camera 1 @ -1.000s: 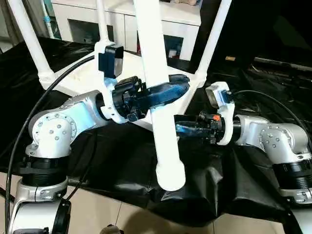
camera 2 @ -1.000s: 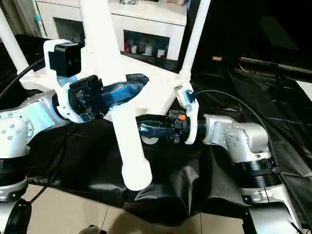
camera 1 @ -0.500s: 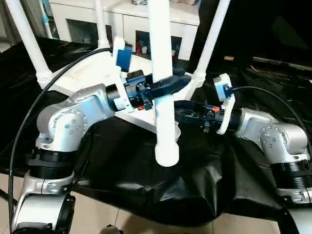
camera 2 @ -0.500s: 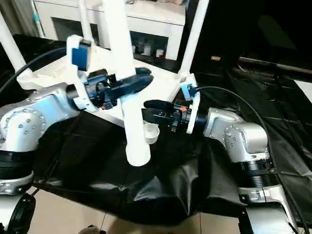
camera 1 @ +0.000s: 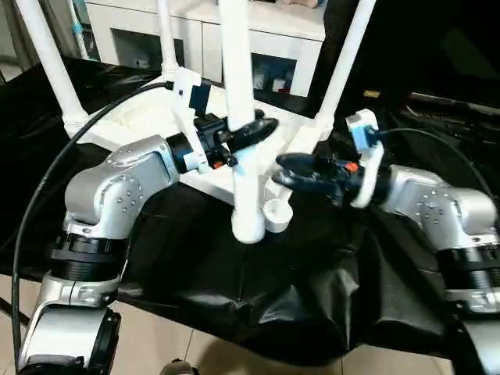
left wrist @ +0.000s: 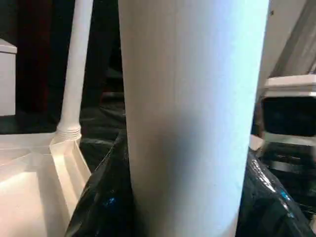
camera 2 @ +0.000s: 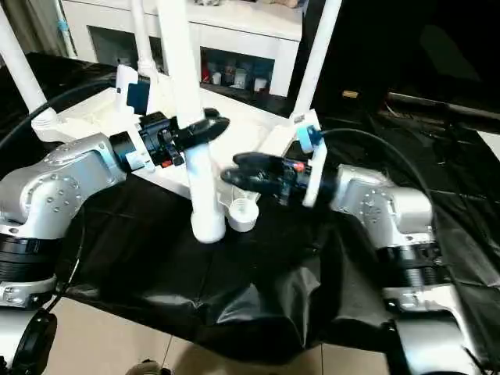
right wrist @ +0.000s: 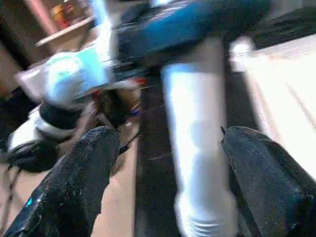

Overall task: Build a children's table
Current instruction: Pick table leg

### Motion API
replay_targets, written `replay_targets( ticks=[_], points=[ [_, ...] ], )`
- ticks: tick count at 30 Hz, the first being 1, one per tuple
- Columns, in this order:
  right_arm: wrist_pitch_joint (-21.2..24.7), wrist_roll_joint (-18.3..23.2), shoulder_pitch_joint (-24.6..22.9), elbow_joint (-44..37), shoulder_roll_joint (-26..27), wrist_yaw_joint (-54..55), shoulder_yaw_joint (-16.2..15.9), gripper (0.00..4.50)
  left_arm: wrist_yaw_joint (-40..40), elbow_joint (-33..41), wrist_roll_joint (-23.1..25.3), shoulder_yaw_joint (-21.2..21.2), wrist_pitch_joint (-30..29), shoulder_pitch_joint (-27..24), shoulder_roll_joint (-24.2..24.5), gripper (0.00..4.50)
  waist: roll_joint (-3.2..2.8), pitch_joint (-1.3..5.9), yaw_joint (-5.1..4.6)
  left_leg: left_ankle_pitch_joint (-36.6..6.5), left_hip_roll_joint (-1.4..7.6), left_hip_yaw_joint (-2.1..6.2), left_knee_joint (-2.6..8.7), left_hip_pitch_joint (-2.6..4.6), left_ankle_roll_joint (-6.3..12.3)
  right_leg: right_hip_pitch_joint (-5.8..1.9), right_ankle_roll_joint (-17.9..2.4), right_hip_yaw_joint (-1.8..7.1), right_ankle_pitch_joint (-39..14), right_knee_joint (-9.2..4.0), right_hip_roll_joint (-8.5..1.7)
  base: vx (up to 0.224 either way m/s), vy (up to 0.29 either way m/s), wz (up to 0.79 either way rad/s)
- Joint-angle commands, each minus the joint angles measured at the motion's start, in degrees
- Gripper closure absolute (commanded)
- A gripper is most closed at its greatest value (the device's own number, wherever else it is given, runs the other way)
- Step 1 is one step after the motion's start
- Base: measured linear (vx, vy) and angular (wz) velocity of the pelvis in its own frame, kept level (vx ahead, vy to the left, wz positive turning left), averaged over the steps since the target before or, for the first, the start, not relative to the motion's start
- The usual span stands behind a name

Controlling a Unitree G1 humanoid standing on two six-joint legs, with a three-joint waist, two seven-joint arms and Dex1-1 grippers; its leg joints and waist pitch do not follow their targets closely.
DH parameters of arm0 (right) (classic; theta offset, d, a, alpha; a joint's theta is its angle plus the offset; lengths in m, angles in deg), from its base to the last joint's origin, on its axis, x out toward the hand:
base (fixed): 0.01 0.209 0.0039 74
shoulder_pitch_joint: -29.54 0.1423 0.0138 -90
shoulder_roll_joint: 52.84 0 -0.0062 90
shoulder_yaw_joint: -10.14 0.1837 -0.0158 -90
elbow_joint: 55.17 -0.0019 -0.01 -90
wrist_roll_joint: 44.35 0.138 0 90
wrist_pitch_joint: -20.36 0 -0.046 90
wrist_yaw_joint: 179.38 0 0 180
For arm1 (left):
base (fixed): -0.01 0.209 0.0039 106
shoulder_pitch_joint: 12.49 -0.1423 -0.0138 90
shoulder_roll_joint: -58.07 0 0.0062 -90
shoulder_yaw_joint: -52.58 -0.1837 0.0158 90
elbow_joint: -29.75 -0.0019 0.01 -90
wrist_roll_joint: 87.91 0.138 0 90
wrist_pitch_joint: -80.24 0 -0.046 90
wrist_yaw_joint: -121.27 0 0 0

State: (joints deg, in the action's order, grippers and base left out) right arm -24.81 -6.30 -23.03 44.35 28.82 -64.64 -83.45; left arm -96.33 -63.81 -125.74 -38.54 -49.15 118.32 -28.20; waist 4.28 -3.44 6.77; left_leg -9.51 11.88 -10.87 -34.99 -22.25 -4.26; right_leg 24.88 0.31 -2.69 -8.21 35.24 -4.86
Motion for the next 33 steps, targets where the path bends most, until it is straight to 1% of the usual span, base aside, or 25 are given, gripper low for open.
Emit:
replay_targets(
  ticks=[1,2,3,4,5,6,7,8,10,11,13,14,16,17,19,22,24,27,33],
  points=[
    [-2.3,-3.9,-0.2,0.1,0.9,2.3,-3.0,0.71,-1.8,1.2,0.5,-1.9,0.4,1.3,-0.3,2.68,-0.40,4.39,0.10,-12.2,0.59,0.44,4.14,0.90,-2.76,-3.28,-7.5,1.31,-18.5,-3.85,-2.33,0.000,0.000,0.00],
    [-3.3,-5.5,0.0,0.9,1.5,3.3,-3.9,0.71,-2.3,1.6,0.6,-2.2,0.3,1.2,-0.4,2.68,-0.33,4.37,0.05,-12.5,0.56,0.47,4.16,0.84,-3.03,-3.31,-7.3,1.28,-19.4,-3.92,-2.36,0.000,0.000,0.00],
    [-3.3,-5.5,0.0,0.9,1.5,3.3,-3.9,0.71,-2.3,1.6,0.6,-2.2,0.3,1.2,-0.4,2.68,-0.49,4.42,-0.04,-13.2,0.64,0.52,4.18,1.04,-3.49,-3.17,-7.2,1.30,-20.3,-4.00,-2.44,0.000,0.000,0.00],
    [-3.9,-6.3,0.2,1.4,1.9,3.9,-4.5,0.71,-2.7,1.9,0.6,-2.5,0.3,1.2,-0.4,2.68,-0.46,4.42,-0.08,-13.5,0.63,0.51,4.16,1.06,-3.54,-3.14,-7.1,1.31,-20.5,-4.03,-2.40,0.000,0.000,0.00],
    [-4.4,-7.7,1.0,3.1,3.4,6.2,-4.9,0.71,-3.9,2.7,0.6,-3.3,0.0,1.1,-0.3,2.68,-0.47,4.38,-0.13,-13.7,0.61,0.51,4.17,1.10,-3.61,-3.08,-7.1,1.35,-20.8,-4.06,-2.41,0.000,0.000,0.00],
    [-5.4,-9.4,1.7,4.7,4.5,8.0,-5.5,0.71,-5.2,3.3,0.9,-4.3,-0.1,1.0,0.0,2.68,-0.20,4.31,-0.25,-14.1,0.63,0.52,4.24,1.06,-3.75,-3.03,-7.1,1.32,-21.5,-4.14,-2.43,0.000,0.000,0.00],
    [-5.9,-10.1,2.0,5.3,4.8,8.4,-5.8,0.71,-5.9,3.5,1.2,-4.8,0.1,1.0,0.1,2.68,-0.42,4.32,-0.24,-14.6,0.69,0.57,4.28,1.18,-4.01,-2.91,-7.2,1.30,-22.2,-4.13,-2.48,0.000,0.000,0.00],
    [-5.9,-10.1,2.0,5.4,4.8,8.2,-5.9,0.71,-6.2,3.5,1.3,-5.0,0.1,1.0,0.1,2.68,-0.32,4.31,-0.26,-14.7,0.70,0.56,4.27,1.14,-4.05,-2.94,-7.1,1.31,-22.2,-4.14,-2.47,0.000,0.000,0.00],
    [-5.5,-9.9,2.1,5.0,4.7,8.0,-6.0,0.71,-6.5,3.6,1.5,-5.3,0.1,1.0,0.3,2.68,-0.48,4.38,-0.20,-14.3,0.74,0.57,4.31,1.22,-3.69,-3.07,-6.9,1.40,-20.5,-3.99,-2.32,0.000,0.000,0.00],
    [-5.3,-9.8,2.1,4.9,4.6,7.8,-6.2,0.71,-6.6,3.6,1.6,-5.5,0.1,1.0,0.3,2.68,-0.32,4.38,-0.19,-13.9,0.78,0.53,4.33,1.22,-3.55,-3.10,-7.0,1.41,-19.5,-3.90,-2.24,0.000,0.000,0.00],
    [-5.4,-10.0,2.2,5.0,4.6,7.4,-6.5,0.71,-7.0,3.8,1.6,-5.6,0.2,1.0,0.2,2.68,-0.39,4.37,-0.16,-13.6,0.74,0.53,4.36,1.11,-3.49,-3.22,-7.3,1.40,-18.7,-3.74,-2.26,0.000,0.000,0.00],
    [-5.5,-10.2,2.2,5.1,4.6,7.2,-6.6,0.71,-7.2,3.9,1.6,-5.6,0.2,1.0,0.2,2.68,-0.28,4.44,-0.15,-13.3,0.70,0.49,4.29,1.07,-3.44,-3.28,-7.4,1.43,-18.2,-3.69,-2.27,0.000,0.000,0.00],
    [-5.9,-10.7,2.4,5.5,4.7,6.4,-6.8,0.71,-7.6,4.0,1.8,-5.8,0.3,0.9,0.2,2.68,-0.30,4.43,-0.15,-13.0,0.69,0.46,4.28,1.07,-3.32,-3.29,-7.6,1.45,-17.8,-3.64,-2.28,0.000,0.000,0.00],
    [-5.8,-10.7,2.4,5.6,4.7,5.9,-6.9,0.71,-7.8,4.0,1.9,-5.8,0.3,0.9,0.3,2.68,-0.26,4.44,-0.16,-12.9,0.67,0.44,4.25,1.03,-3.20,-3.33,-7.6,1.45,-18.0,-3.65,-2.30,0.000,0.000,0.00],
    [-5.6,-10.7,2.3,5.4,4.6,5.1,-7.3,0.71,-8.1,4.0,2.0,-5.8,0.3,0.8,0.2,2.68,-0.37,4.40,-0.17,-13.1,0.71,0.46,4.27,1.09,-3.15,-3.28,-7.6,1.46,-18.3,-3.70,-2.31,0.000,0.000,0.00],
    [-5.1,-10.4,1.5,4.0,3.7,2.1,-9.0,0.71,-8.6,3.7,2.1,-5.4,0.4,1.0,-0.1,2.68,-0.22,4.34,-0.15,-13.5,0.72,0.46,4.28,1.07,-3.00,-3.34,-7.3,1.46,-19.2,-3.82,-2.31,0.000,0.000,0.00],
    [-5.0,-10.3,1.1,3.5,3.6,0.9,-9.6,0.71,-8.8,3.4,2.1,-5.3,0.5,1.1,-0.2,2.68,-0.22,4.35,-0.16,-13.3,0.74,0.46,4.25,1.04,-2.89,-3.28,-7.3,1.49,-19.1,-3.80,-2.34,0.000,0.000,0.00],
    [-5.0,-10.0,1.0,3.4,4.3,0.4,-9.4,0.71,-8.8,2.8,2.0,-4.9,0.6,1.3,-0.5,2.68,-0.15,4.35,-0.12,-13.5,0.75,0.47,4.23,1.06,-2.87,-3.25,-7.3,1.46,-19.8,-3.87,-2.38,0.000,0.000,0.00],
    [-5.3,-9.9,1.1,3.7,4.7,-0.1,-9.6,0.71,-9.2,2.8,2.0,-4.6,0.5,1.4,-0.7,2.68,-0.18,4.35,-0.13,-13.4,0.75,0.49,4.25,1.05,-2.91,-3.25,-7.5,1.46,-19.6,-3.83,-2.37,0.000,0.000,0.00]
  ],
)
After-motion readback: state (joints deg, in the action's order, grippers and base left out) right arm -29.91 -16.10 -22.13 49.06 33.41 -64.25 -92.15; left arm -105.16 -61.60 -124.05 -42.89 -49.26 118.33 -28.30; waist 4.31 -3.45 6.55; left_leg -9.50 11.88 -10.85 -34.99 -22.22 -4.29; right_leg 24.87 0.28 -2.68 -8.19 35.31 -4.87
